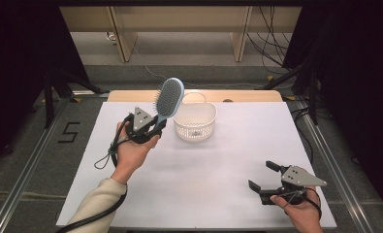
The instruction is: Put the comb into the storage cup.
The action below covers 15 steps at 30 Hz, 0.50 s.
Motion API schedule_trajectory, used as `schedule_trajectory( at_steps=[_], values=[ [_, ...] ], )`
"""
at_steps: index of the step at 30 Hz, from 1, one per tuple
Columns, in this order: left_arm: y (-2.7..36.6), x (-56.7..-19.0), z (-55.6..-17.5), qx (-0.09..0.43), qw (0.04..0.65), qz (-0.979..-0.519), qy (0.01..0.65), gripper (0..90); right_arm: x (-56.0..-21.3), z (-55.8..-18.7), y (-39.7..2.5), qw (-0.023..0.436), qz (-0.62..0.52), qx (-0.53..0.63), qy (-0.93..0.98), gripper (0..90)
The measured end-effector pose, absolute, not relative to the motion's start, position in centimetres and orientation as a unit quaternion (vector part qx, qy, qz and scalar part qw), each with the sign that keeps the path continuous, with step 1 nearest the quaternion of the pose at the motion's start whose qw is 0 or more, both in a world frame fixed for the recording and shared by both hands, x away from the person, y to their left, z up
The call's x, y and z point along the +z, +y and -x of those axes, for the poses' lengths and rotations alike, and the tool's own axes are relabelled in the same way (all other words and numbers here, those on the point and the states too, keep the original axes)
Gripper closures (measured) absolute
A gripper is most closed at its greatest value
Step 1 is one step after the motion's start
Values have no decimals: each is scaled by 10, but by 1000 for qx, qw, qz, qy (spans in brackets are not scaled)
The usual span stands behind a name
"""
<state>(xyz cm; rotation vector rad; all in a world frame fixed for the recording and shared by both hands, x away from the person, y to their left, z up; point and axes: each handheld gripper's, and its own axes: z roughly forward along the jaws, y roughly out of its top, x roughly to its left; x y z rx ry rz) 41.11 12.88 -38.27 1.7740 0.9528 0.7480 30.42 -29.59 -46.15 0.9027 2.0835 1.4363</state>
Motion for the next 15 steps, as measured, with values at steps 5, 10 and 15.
schedule_trajectory(
  at_steps=[5,10,15],
  values=[
    [127,-382,-412,304,478,-726,388,698,-462,-304,-296,225,-327,521,756,80],
    [126,-382,-412,305,480,-726,386,698,-462,-304,-296,225,-327,522,755,80],
    [124,-382,-413,304,480,-727,386,698,-462,-304,-296,225,-327,522,755,80]
  ],
)
